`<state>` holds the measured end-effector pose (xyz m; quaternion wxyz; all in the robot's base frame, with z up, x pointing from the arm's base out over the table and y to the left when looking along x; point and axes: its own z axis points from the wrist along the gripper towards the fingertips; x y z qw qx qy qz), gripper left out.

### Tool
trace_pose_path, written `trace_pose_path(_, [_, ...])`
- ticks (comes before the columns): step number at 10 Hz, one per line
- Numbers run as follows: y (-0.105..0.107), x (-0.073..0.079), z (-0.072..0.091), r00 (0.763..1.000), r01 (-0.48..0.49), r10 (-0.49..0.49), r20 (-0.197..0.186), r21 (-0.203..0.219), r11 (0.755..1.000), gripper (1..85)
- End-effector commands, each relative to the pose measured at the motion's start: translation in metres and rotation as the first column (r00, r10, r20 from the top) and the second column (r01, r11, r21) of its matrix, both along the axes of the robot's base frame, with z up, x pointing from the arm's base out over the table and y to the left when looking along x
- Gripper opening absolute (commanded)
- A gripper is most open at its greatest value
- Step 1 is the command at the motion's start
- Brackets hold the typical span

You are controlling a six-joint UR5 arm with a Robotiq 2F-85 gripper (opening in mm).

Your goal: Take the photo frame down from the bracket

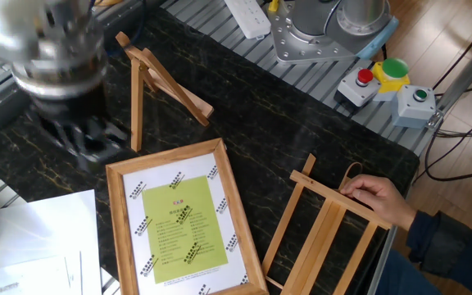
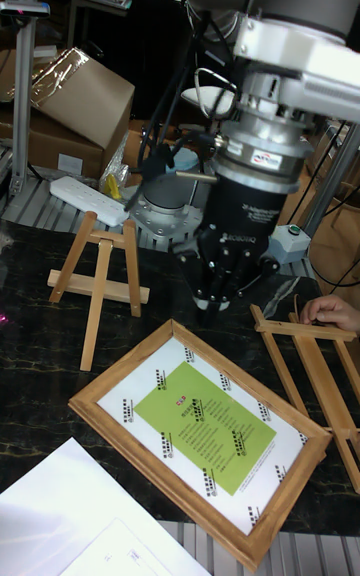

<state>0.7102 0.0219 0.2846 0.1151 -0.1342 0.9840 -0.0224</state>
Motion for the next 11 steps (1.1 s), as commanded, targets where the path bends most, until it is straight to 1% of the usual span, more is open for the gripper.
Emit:
trace_pose_path(1, [-0.015,0.01,0.012,0.988,0.129,-0.131,0.08,0.033,0.991,1.3])
trace_pose_path(2, [-0.015,0.003,0.01,0.988,0.143,-0.144,0.048,0.035,0.989,1.3])
trace_pose_path(3, [-0.022,0.005,0.008,0.99,0.136,-0.137,0.04,0.019,0.991,1.3])
trace_pose_path(4, [-0.019,0.006,0.007,0.991,0.131,-0.132,0.025,0.042,0.991,1.3])
trace_pose_path(8, [-0.023,0.016,0.004,0.993,0.111,-0.113,0.027,0.045,0.993,1.3])
trace_pose_path(11, [-0.019,0.017,0.004,0.993,0.111,-0.113,0.026,0.055,0.992,1.3])
